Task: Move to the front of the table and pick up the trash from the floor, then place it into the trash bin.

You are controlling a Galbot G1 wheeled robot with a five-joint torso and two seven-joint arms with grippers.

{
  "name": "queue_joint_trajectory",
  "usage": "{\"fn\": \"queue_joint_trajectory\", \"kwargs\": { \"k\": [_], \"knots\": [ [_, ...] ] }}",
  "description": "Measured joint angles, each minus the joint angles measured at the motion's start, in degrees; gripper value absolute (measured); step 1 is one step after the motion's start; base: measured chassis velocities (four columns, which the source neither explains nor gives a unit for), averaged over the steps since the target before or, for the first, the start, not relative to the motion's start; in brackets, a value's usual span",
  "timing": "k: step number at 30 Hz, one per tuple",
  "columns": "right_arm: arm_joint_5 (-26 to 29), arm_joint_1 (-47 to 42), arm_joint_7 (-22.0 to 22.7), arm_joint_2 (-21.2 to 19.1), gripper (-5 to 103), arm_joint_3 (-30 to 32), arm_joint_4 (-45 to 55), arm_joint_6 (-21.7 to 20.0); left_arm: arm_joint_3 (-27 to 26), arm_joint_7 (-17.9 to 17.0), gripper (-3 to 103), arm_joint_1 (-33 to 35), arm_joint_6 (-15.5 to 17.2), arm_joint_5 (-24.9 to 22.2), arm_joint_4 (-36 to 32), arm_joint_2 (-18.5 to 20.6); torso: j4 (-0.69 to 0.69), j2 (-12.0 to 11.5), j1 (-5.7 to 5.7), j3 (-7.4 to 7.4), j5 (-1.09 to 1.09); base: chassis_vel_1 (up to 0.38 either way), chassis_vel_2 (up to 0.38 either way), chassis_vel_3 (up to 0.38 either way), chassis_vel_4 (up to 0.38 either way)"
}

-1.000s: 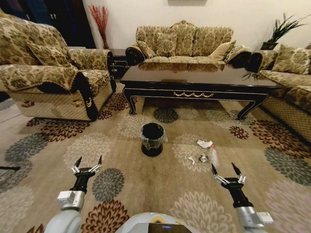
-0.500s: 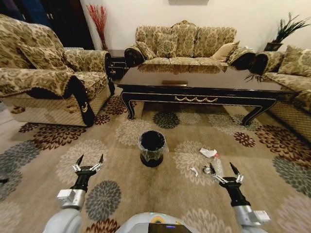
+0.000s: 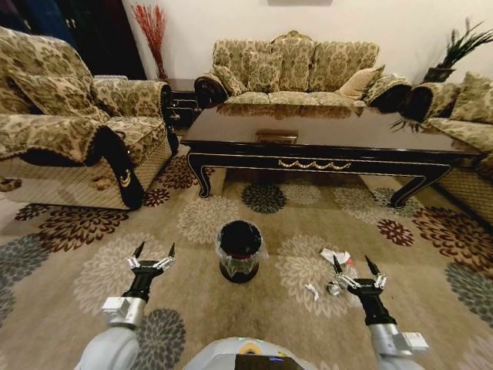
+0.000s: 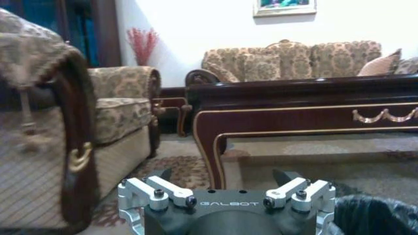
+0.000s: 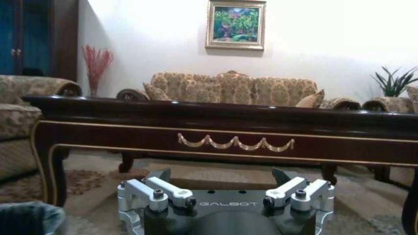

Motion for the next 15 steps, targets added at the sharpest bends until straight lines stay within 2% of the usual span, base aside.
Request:
{"fn": "queue_joint_trajectory", "kwargs": {
  "k": [3,6,7,10,11,15],
  "knots": [
    [-1.3,0.3,1.6,0.1,100,0.0,-0.6,0.2,1.9,-0.3,100,-2.0,1.5,0.7,-0.5,0.3,0.01,0.0,0.00,0.00,0.00,-0.117,0.108,0.121,-0.114],
    [-1.5,0.3,2.2,0.2,100,0.2,-1.4,1.1,6.0,-1.4,100,-6.7,6.2,0.8,-1.7,2.0,0.00,0.0,0.01,0.01,0.00,-0.069,0.068,0.087,-0.070],
    [-1.5,0.3,2.2,0.2,100,0.2,-1.4,1.1,6.0,-1.4,100,-6.7,6.2,0.8,-1.7,2.0,0.00,0.0,0.01,0.01,0.00,-0.040,0.056,0.072,-0.030],
    [-1.5,0.3,3.3,0.4,100,0.6,-2.0,1.4,12.0,-2.7,100,-13.5,16.3,-1.5,-4.1,5.5,-0.02,0.0,0.00,0.00,0.01,0.000,0.000,0.000,0.000],
    [-1.5,0.3,3.3,0.4,100,0.6,-2.0,1.4,12.0,-2.7,100,-13.5,16.3,-1.5,-4.1,5.5,-0.02,0.0,0.00,0.00,0.01,0.000,0.000,0.000,0.000],
    [-2.1,1.3,5.1,0.0,100,0.4,-2.9,1.3,15.6,-5.6,100,-18.0,25.1,-7.7,-6.7,9.6,-0.04,0.0,0.00,0.00,0.00,0.000,0.000,0.000,0.000]
  ]
}}
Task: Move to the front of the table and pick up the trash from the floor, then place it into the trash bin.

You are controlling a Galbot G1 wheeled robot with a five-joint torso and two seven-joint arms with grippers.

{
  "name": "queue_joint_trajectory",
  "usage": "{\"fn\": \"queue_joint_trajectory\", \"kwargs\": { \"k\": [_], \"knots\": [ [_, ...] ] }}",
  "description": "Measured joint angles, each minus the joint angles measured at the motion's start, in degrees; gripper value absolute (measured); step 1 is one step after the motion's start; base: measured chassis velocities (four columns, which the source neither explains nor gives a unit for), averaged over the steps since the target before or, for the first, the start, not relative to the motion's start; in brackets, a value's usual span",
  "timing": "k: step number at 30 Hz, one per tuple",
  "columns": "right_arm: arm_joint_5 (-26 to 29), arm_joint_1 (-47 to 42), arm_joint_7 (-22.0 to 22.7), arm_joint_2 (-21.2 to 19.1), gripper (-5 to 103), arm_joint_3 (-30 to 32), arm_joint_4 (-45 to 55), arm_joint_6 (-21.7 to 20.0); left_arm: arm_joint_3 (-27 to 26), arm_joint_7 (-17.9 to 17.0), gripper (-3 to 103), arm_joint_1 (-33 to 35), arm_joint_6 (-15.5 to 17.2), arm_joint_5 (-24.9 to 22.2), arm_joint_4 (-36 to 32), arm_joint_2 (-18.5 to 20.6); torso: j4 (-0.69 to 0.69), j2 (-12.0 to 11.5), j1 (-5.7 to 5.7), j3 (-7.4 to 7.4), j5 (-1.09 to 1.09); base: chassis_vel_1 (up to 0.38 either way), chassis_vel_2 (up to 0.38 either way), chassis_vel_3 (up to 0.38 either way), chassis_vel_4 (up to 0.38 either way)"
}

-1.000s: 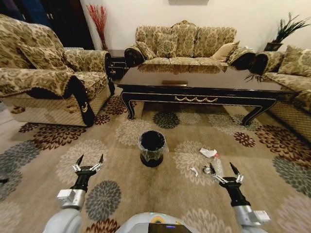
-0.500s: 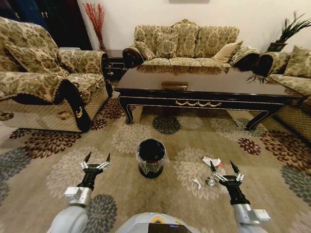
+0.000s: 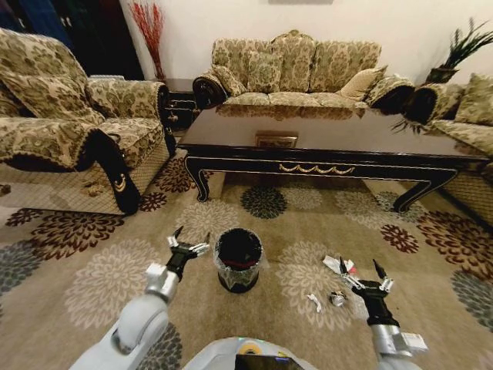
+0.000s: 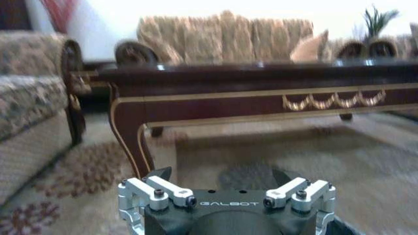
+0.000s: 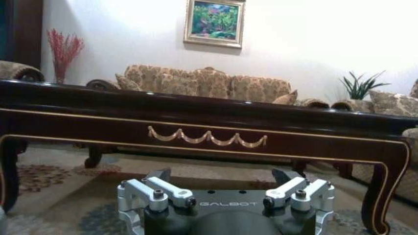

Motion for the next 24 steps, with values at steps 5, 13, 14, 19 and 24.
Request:
{"fn": "queue_joint_trajectory", "kwargs": {
  "k": [5,13,14,19,24],
  "knots": [
    [-0.6,2.2,1.6,-1.3,100,-1.9,-1.4,-1.3,-0.1,-3.1,100,0.1,6.9,-7.8,-1.4,3.8,0.09,0.0,0.00,0.00,0.01,0.000,0.000,0.000,0.000],
    [-1.3,3.1,2.8,-2.5,100,-3.8,-1.8,-2.7,0.0,-9.0,100,-4.7,18.9,-26.6,-1.1,6.4,0.04,0.0,0.00,0.00,0.01,0.000,0.000,0.000,0.000],
    [-1.3,2.9,2.9,-2.6,100,-3.7,-1.6,-2.7,0.8,-9.0,100,-6.1,19.1,-27.7,0.2,6.4,0.03,0.0,0.00,0.00,0.00,0.000,0.000,0.000,0.000],
    [-1.3,2.1,2.9,-2.7,100,-3.1,-1.0,-2.9,3.5,-9.7,100,-10.8,19.5,-29.7,5.5,4.4,0.03,0.0,0.00,0.00,0.01,0.000,0.000,0.000,0.000],
    [-1.6,1.6,3.0,-2.7,100,-2.7,-1.0,-3.0,6.3,-9.6,100,-15.2,19.3,-30.1,10.9,0.5,0.03,0.0,0.00,0.00,0.00,0.000,0.000,0.000,0.000]
  ]
}}
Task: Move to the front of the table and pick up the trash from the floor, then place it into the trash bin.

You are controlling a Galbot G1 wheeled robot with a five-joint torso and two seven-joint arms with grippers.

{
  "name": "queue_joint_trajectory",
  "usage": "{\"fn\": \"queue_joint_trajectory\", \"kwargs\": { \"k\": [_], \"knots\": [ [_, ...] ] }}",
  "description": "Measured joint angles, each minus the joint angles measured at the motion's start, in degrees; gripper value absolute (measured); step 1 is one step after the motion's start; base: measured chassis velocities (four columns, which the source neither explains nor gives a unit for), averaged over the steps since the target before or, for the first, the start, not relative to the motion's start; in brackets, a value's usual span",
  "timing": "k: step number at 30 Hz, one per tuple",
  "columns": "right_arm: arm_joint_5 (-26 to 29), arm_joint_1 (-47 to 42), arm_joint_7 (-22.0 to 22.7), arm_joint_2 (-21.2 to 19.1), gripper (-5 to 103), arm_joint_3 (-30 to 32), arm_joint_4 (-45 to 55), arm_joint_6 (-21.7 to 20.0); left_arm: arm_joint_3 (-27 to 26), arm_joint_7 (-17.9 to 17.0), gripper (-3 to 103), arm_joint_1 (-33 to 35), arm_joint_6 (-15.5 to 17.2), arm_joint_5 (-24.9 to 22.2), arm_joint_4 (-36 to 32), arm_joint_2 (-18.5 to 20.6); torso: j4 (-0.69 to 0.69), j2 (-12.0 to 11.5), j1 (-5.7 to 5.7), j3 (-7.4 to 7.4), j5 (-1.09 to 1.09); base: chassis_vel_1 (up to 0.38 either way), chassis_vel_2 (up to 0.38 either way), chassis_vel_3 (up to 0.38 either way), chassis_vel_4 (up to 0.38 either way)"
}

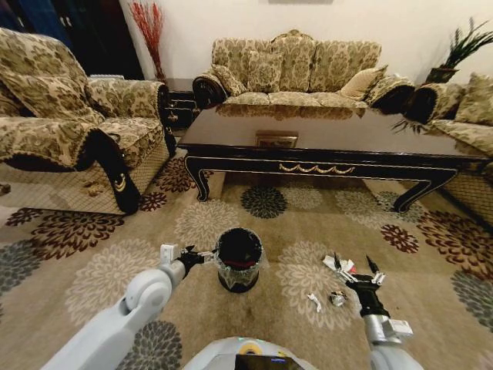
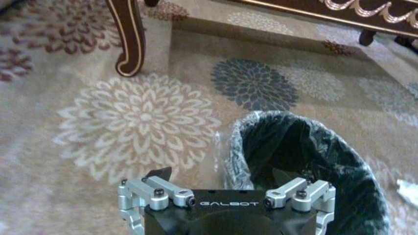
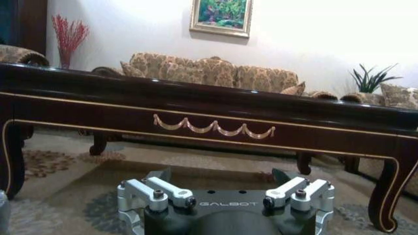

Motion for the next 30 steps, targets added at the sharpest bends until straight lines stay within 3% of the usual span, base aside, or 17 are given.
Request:
{"fn": "queue_joint_trajectory", "kwargs": {
  "k": [7,10,17,23,25,27,30],
  "knots": [
    [-0.3,0.3,0.5,0.2,100,-0.5,-0.1,-0.5,4.2,0.0,100,-4.6,-0.5,0.2,6.1,-4.5,0.01,0.0,0.00,0.00,0.01,0.000,0.000,0.000,0.000],
    [-0.6,0.5,1.1,0.0,100,-0.5,-0.5,-0.7,5.6,-1.6,100,-6.4,0.4,-0.6,8.2,-6.5,0.00,0.0,0.00,0.00,0.01,0.000,0.000,0.000,0.000],
    [-0.4,0.7,1.6,-0.2,100,-0.2,-1.2,-0.9,7.9,-2.4,102,-8.7,1.6,-0.1,12.2,-7.7,0.01,0.0,0.00,0.00,0.02,0.000,0.000,0.000,0.000],
    [-0.3,1.3,1.9,-0.2,100,-0.4,-1.9,-1.1,8.8,-2.9,84,-10.2,1.8,-0.2,13.3,-9.0,0.00,0.0,0.00,0.00,0.01,0.000,0.000,0.000,0.000],
    [-0.2,1.4,1.9,-0.2,100,-0.4,-2.1,-1.1,8.8,-2.9,84,-10.1,1.8,-0.2,13.3,-8.8,0.00,0.0,0.00,0.00,0.02,0.000,0.000,0.000,0.000],
    [-0.2,1.7,1.9,-0.3,100,-0.7,-2.5,-1.1,8.4,-3.0,72,-9.3,1.8,0.4,13.6,-8.8,0.01,0.0,0.00,0.00,0.02,0.000,0.000,0.000,0.000],
    [-0.1,2.1,2.1,-0.4,100,-1.1,-2.8,-1.2,8.1,-3.0,68,-8.8,1.9,0.7,14.0,-9.2,0.02,0.0,0.00,-0.01,0.02,0.000,0.000,0.000,0.000]
  ]
}}
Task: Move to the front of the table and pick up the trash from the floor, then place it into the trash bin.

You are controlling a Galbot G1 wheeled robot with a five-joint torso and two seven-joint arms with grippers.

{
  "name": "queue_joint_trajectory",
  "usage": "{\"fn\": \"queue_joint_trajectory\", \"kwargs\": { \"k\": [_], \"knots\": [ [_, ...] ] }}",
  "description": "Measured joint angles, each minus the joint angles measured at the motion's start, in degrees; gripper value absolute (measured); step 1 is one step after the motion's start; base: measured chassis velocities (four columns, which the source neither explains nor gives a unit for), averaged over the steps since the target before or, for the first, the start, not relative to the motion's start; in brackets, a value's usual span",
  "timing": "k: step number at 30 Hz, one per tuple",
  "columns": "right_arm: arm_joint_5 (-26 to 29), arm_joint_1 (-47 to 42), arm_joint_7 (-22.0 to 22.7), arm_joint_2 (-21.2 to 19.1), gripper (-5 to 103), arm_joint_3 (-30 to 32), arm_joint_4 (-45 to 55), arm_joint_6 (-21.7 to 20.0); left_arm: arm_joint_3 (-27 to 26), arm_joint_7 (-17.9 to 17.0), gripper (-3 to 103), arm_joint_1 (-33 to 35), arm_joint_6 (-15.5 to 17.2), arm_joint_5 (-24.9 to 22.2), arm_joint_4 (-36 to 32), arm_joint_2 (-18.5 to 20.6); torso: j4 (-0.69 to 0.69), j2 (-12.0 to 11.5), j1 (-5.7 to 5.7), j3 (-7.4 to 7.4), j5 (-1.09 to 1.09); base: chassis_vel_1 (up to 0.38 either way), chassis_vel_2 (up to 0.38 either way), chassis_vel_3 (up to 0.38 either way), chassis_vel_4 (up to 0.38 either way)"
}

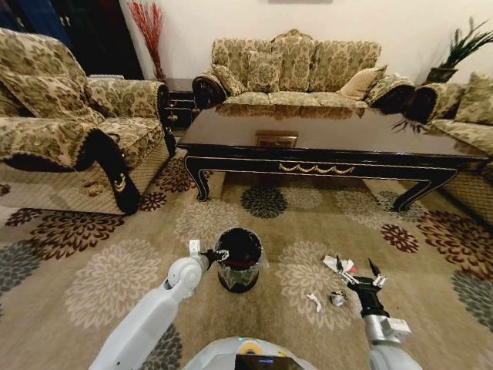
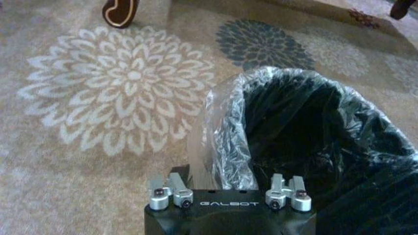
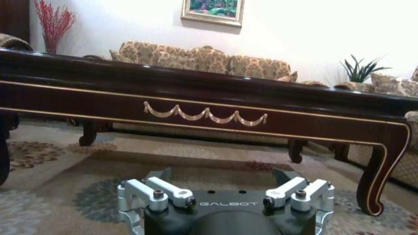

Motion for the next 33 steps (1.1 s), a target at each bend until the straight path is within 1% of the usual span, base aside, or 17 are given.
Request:
{"fn": "queue_joint_trajectory", "kwargs": {
  "k": [3,4,7,8,10,13,14,16,19,21,22,23,24,26,28,31,33],
  "knots": [
    [0.1,0.3,0.2,-0.1,100,-0.3,0.0,-0.2,0.0,-0.1,60,0.1,0.0,0.1,0.2,-0.3,0.00,0.0,0.00,-0.01,0.01,0.000,0.000,0.000,0.000],
    [0.1,0.3,0.2,-0.1,100,-0.3,0.0,-0.2,0.0,-0.1,60,0.1,0.0,0.1,0.2,-0.3,0.00,0.0,0.00,-0.01,0.01,0.000,0.000,0.000,0.000],
    [0.3,0.3,0.3,-0.3,100,-0.3,0.0,-0.3,-0.4,-0.5,48,0.0,-0.3,0.9,0.5,-0.8,-0.03,0.0,0.00,-0.01,-0.01,0.000,0.000,0.000,0.000],
    [0.3,0.3,0.3,-0.3,100,-0.3,0.0,-0.3,-0.4,-0.5,48,0.0,-0.3,0.9,0.5,-0.8,-0.03,0.0,0.00,-0.01,-0.01,0.000,0.000,0.000,0.000],
    [0.3,0.2,0.5,-0.5,100,0.0,-0.2,-0.3,-0.5,-0.9,41,0.0,-0.3,0.9,0.5,-0.7,-0.03,0.0,0.00,-0.01,-0.02,0.000,0.000,0.000,0.000],
    [0.4,0.2,0.8,-0.7,100,0.2,-0.3,-0.4,-0.6,-1.0,36,0.1,-0.3,0.9,0.4,-0.6,-0.03,0.0,0.00,0.00,-0.01,0.000,0.000,0.000,0.000],
    [0.7,0.4,1.0,-0.9,100,0.4,-0.3,-0.6,-0.7,-1.4,28,0.4,-0.3,0.9,0.2,-0.4,-0.03,0.0,0.00,0.00,-0.02,0.000,0.000,0.000,0.000],
    [0.8,0.5,1.2,-1.0,100,0.4,-0.3,-0.7,-0.7,-1.6,28,0.7,-0.2,1.0,-0.1,-0.3,-0.02,0.0,0.00,0.00,-0.02,0.000,0.000,0.000,0.000],
    [1.0,0.9,1.5,-1.2,100,0.4,-0.2,-0.9,-1.2,-1.9,18,1.5,-0.2,1.0,-0.8,0.2,0.00,0.0,0.00,0.01,-0.03,0.000,0.000,0.000,0.000],
    [1.0,0.9,1.6,-1.2,100,0.3,-0.2,-1.0,-1.2,-1.9,18,1.5,-0.2,1.0,-0.9,0.2,-0.01,0.0,0.00,0.01,-0.03,0.000,0.000,0.000,0.000],
    [1.0,1.0,1.7,-1.2,100,0.2,-0.2,-1.0,-1.4,-1.9,10,1.7,-0.2,1.1,-1.1,0.6,-0.01,0.0,0.00,0.01,-0.03,0.000,0.000,0.000,0.000],
    [1.0,1.0,1.8,-1.2,100,0.2,-0.2,-1.0,-1.5,-1.9,10,1.8,-0.2,1.1,-1.2,0.8,-0.01,0.0,0.00,0.01,-0.02,0.000,0.000,0.000,0.000],
    [1.0,1.0,1.8,-1.2,100,0.1,-0.2,-1.1,-1.9,-2.1,3,1.9,0.0,1.2,-1.3,1.1,0.01,0.0,0.00,0.02,0.01,0.000,0.000,0.000,0.000],
    [1.0,1.0,2.0,-1.2,100,0.1,-0.2,-1.2,-1.9,-2.1,3,1.9,0.0,1.2,-1.5,1.3,0.01,0.0,0.00,0.02,0.00,0.000,0.000,0.000,0.000],
    [0.9,0.9,2.6,-1.3,100,0.4,-0.3,-1.7,-2.1,-2.1,2,2.1,0.2,1.1,-2.7,2.0,-0.03,0.0,0.00,0.03,-0.11,0.000,0.000,0.000,0.000],
    [0.6,1.0,3.6,-1.5,100,0.6,-0.7,-2.5,-2.7,-2.5,2,2.3,0.5,0.8,-4.2,2.8,-0.04,0.0,0.00,0.02,-0.01,0.000,0.000,0.000,0.000],
    [0.4,1.2,5.6,-2.2,100,0.7,-1.6,-4.7,-3.5,-3.0,2,3.0,1.2,0.5,-6.5,4.5,-0.02,0.0,0.00,0.02,-0.03,0.000,0.000,0.000,0.000]
  ]
}}
